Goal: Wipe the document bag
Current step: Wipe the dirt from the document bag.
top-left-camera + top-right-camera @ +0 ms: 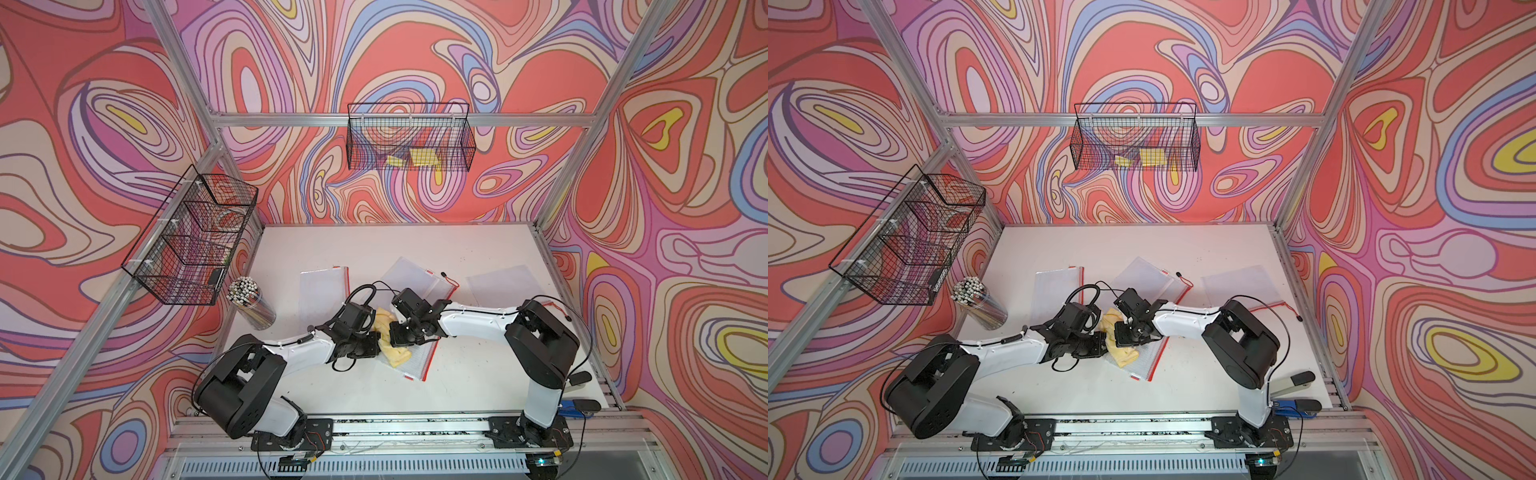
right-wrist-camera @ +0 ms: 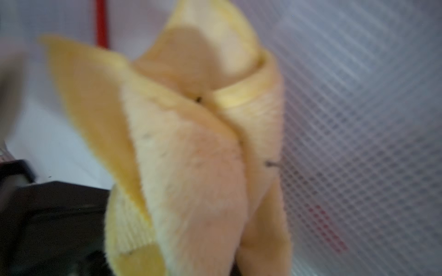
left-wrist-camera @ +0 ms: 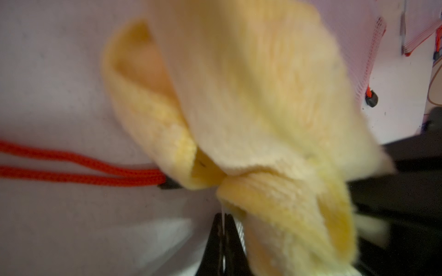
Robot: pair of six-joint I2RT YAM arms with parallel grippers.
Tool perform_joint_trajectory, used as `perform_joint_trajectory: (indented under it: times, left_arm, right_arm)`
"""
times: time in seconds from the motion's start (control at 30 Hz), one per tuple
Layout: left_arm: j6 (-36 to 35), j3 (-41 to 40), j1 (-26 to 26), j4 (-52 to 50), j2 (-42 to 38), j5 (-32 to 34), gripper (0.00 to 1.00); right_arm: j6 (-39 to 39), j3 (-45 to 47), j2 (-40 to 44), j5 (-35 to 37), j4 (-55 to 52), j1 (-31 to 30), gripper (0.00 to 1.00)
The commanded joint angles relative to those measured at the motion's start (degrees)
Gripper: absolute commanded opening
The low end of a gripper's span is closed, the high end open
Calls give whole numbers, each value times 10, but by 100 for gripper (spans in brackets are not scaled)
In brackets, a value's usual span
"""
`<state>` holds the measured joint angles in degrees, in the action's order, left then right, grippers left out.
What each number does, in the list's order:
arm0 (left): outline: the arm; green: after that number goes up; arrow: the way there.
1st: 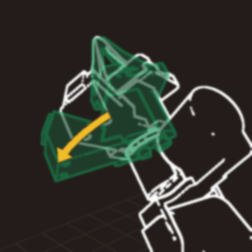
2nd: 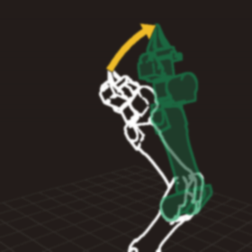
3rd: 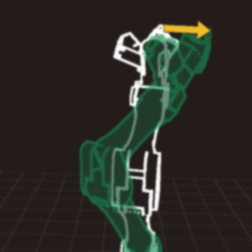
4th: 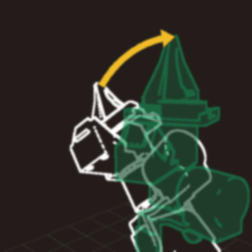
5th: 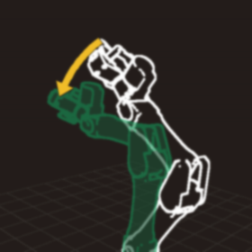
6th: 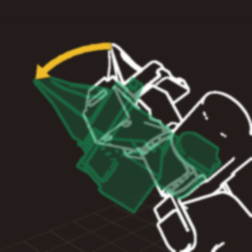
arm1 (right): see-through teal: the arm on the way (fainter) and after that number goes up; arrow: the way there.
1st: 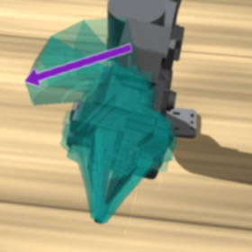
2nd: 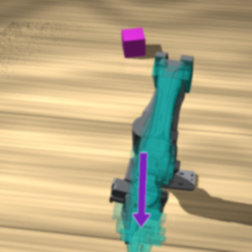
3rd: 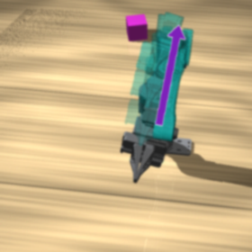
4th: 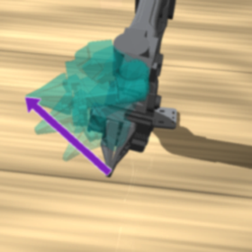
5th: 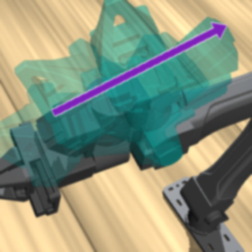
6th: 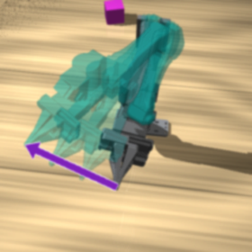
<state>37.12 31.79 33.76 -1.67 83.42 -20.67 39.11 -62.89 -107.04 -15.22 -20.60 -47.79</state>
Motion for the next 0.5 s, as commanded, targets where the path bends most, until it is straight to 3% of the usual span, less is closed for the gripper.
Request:
perform_joint_trajectory:
  times: [0.0,0.3,0.4,0.47]
  left_arm:
    - [4,12,0,-16,8,23,0]
    - [3,3,0,-22,0,29,0]
    - [2,0,0,-23,-5,32,0]
    - [3,2,0,-23,-4,31,0]
  right_arm:
    - [19,31,1,30,-3,31,0]
    - [-62,97,81,74,-59,238,0]
    - [-77,84,81,94,-84,262,0]
    - [-70,79,90,64,-72,256,0]
